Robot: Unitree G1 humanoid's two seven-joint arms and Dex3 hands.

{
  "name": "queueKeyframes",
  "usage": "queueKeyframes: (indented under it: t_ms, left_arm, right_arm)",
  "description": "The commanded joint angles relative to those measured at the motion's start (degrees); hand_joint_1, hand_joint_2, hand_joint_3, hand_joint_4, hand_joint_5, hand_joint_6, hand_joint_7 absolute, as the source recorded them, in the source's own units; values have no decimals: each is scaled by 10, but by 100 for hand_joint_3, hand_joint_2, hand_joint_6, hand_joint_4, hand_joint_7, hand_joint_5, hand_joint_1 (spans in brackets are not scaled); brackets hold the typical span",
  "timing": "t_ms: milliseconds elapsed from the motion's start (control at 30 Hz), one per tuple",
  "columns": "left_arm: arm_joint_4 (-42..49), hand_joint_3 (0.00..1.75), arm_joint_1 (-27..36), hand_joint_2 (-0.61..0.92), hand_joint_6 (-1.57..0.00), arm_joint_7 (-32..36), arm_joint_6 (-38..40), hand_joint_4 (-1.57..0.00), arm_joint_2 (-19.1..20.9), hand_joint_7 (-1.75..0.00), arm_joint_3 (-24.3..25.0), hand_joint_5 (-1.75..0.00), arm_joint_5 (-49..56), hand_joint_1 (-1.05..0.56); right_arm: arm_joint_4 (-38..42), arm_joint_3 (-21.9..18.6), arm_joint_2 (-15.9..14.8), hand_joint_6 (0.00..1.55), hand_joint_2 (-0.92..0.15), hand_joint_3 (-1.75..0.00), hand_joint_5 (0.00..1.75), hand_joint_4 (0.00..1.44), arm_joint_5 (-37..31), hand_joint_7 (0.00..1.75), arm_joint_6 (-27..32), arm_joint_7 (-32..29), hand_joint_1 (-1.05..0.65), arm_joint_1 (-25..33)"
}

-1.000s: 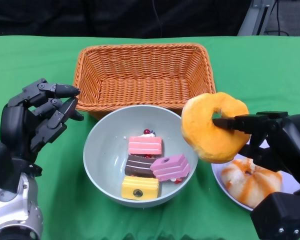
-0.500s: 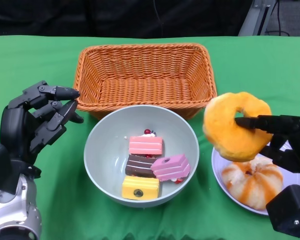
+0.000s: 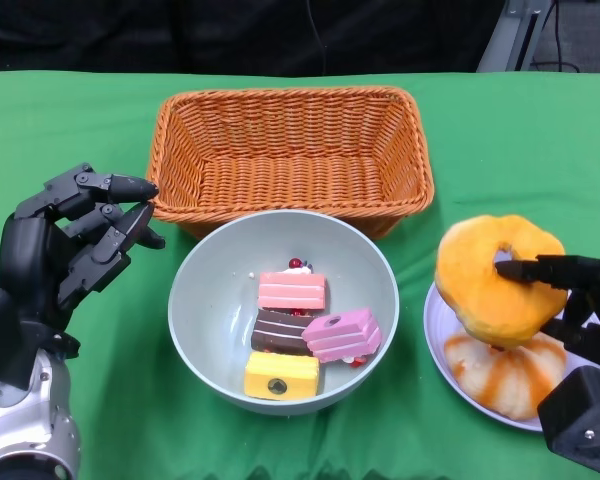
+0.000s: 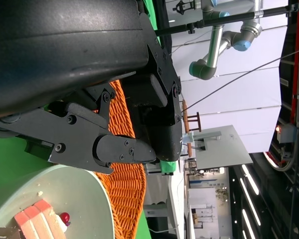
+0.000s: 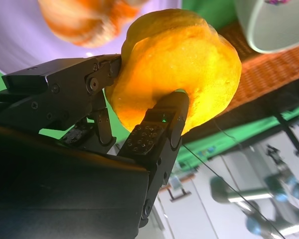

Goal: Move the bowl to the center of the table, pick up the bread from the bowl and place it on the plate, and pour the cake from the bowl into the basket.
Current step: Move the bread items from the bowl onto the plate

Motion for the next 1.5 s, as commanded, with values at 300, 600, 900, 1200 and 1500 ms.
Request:
queueKeyframes:
  t_ms: [300,600,900,1200,1500]
  left_arm:
    - [3,25,-9,92,-95,-3,-1,-83,15,-82,6,-135,-5,-21]
    - [5,23,-8,92,-96,-6,-6,-85,18,-80,5,-135,-2,-24]
    - [3,23,-8,92,-96,-7,-9,-85,16,-80,4,-135,-3,-23]
    - [5,25,-8,92,-96,-9,-14,-84,15,-81,5,-135,-1,-22]
    - [15,25,-12,92,-96,-14,-13,-86,17,-80,7,-134,-4,-24]
  right_arm:
    - [55,14,-6,118,-92,-2,143,73,-3,11,16,-8,5,-20]
    - [102,28,-6,119,-92,-4,156,67,-6,16,29,-19,3,-38]
    - [100,43,-12,109,-92,-7,137,68,-13,18,88,16,-2,-47]
    - [78,44,-11,92,-92,-7,17,91,8,0,155,81,-6,-52]
    - [16,63,-18,61,-92,-5,1,69,-43,0,227,91,-19,-39]
